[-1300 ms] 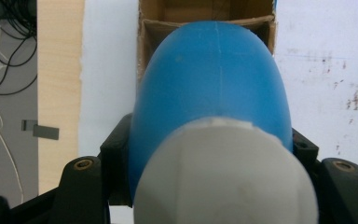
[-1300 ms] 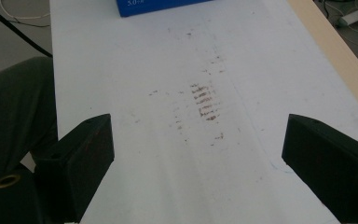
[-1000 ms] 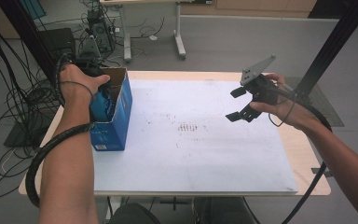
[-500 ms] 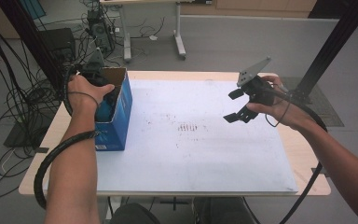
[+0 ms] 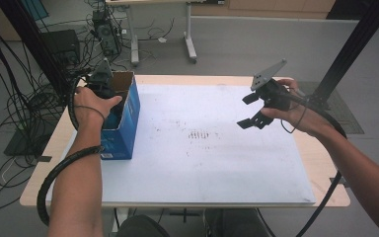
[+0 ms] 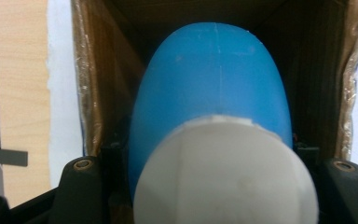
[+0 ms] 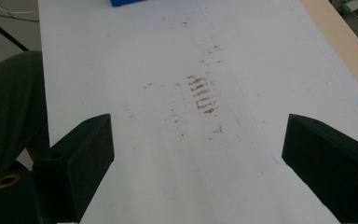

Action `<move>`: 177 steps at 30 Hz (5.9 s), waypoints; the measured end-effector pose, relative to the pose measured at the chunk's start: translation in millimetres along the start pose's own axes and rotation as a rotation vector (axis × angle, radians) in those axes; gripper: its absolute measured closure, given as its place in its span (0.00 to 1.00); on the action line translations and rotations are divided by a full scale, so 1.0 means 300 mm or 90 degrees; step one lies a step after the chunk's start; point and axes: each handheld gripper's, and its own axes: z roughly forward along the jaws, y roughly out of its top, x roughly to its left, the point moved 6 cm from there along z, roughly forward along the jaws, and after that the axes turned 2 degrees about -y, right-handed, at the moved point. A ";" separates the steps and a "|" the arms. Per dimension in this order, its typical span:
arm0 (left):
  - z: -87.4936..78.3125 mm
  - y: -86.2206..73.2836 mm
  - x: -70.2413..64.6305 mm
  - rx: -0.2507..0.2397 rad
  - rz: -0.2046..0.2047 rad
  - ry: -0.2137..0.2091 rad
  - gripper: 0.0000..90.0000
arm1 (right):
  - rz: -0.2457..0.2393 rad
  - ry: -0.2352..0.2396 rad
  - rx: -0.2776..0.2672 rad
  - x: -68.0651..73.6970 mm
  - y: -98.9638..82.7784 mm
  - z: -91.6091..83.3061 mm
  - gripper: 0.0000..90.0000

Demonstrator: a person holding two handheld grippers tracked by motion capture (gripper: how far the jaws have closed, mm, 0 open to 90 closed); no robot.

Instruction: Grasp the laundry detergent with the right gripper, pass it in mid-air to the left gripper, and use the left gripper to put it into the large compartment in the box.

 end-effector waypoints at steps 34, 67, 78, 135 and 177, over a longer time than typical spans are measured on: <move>0.026 -0.011 -0.002 0.002 -0.008 0.001 0.42 | 0.002 -0.033 0.013 -0.030 -0.016 -0.058 0.11; 0.026 -0.012 -0.001 0.001 -0.012 -0.003 0.42 | -0.011 -0.041 0.027 -0.027 -0.006 -0.064 0.11; 0.026 -0.012 -0.003 0.004 -0.010 -0.004 0.42 | -0.008 -0.040 0.029 -0.027 -0.009 -0.063 0.11; -0.047 -0.020 -0.011 -0.016 0.007 0.004 0.34 | -0.014 -0.040 0.025 -0.024 0.002 -0.062 0.11; -0.270 0.116 -0.442 -0.077 0.171 -0.076 0.16 | 0.028 -0.054 0.076 -0.108 -0.062 -0.068 0.11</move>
